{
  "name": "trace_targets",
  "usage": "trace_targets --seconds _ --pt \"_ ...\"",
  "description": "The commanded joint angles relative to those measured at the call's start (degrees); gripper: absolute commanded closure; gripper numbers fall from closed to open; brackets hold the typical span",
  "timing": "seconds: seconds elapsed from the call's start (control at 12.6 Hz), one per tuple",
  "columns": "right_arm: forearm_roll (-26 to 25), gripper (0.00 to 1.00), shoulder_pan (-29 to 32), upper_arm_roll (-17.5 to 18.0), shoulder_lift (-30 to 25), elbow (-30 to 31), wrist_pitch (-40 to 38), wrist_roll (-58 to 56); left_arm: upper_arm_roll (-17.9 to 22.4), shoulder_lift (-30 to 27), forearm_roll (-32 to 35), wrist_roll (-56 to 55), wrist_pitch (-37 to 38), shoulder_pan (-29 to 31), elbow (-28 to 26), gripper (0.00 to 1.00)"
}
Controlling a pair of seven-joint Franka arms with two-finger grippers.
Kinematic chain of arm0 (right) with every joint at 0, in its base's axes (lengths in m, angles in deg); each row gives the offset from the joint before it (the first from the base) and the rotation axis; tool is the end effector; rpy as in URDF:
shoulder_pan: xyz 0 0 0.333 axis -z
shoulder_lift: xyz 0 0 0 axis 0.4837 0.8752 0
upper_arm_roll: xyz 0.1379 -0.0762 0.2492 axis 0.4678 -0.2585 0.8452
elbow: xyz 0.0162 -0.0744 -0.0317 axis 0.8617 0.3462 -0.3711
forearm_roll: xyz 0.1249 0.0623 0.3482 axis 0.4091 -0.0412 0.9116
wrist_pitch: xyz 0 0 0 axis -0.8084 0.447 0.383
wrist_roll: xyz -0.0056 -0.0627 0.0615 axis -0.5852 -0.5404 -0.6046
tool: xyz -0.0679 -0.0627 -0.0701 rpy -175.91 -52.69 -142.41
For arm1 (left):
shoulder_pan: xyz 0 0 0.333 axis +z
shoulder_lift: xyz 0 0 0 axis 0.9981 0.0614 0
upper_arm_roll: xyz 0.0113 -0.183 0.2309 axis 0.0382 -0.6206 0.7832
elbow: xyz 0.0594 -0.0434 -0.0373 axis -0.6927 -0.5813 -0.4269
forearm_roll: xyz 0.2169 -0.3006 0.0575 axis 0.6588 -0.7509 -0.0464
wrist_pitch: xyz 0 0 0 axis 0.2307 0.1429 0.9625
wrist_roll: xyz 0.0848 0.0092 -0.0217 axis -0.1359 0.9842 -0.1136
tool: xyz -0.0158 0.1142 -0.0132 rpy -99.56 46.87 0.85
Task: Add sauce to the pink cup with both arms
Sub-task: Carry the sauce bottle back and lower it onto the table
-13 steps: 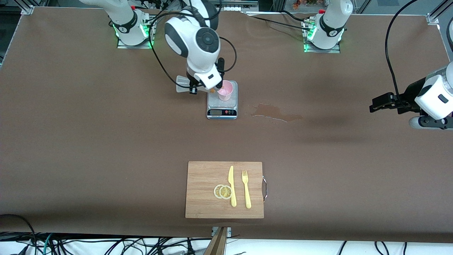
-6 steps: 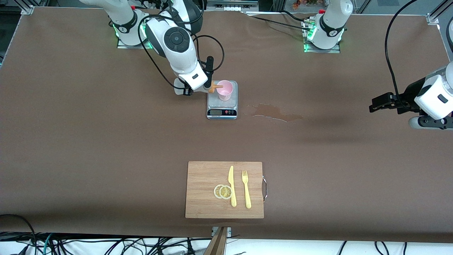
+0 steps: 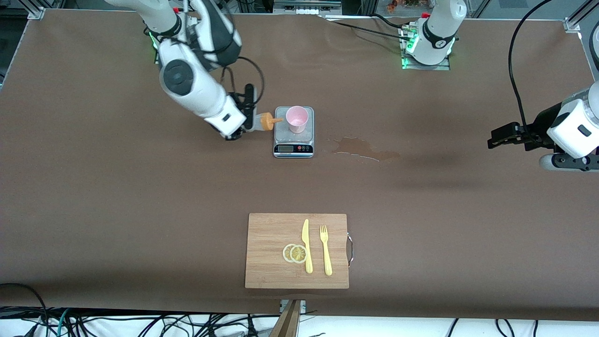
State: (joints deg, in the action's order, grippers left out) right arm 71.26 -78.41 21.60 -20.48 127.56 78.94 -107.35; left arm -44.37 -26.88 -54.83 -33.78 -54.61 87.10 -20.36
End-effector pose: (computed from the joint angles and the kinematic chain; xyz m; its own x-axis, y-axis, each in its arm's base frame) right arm 0.4865 0.2822 0.3417 0.0247 0.9739 0.2255 0.9813 0.0194 -0.1916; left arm 0.5876 -0.0146 0.5328 0.9949 0.0070 -0.1003 0.0171 -0.9948 0.1001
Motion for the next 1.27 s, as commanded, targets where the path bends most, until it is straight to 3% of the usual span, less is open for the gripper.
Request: trace_targets --seconds 0.0,0.32,0.56,0.87,1.19 --pt "9.66 0.75 2.71 -4.08 -0.5 1.14 -4.11 -14.09 0.04 0.64 0.21 0.88 0.69 -0.27 1.65 0.0" --pt "23.62 0.75 15.79 -4.09 5.11 0.97 -12.89 -37.02 0.13 0.64 0.21 0.97 0.69 -0.18 1.65 0.0" --pt "34.88 0.75 24.85 -4.09 14.23 -0.78 -24.22 -53.73 0.22 0.65 0.82 1.23 0.69 0.17 1.65 0.0" --pt "39.56 0.75 33.38 -3.92 26.01 -8.07 -36.71 -64.74 0.22 0.73 0.47 1.14 0.69 0.17 1.65 0.0" --pt "41.42 0.71 42.25 -3.56 38.5 -20.97 -47.01 -70.03 0.13 0.91 0.56 1.06 0.69 -0.27 1.74 0.0"
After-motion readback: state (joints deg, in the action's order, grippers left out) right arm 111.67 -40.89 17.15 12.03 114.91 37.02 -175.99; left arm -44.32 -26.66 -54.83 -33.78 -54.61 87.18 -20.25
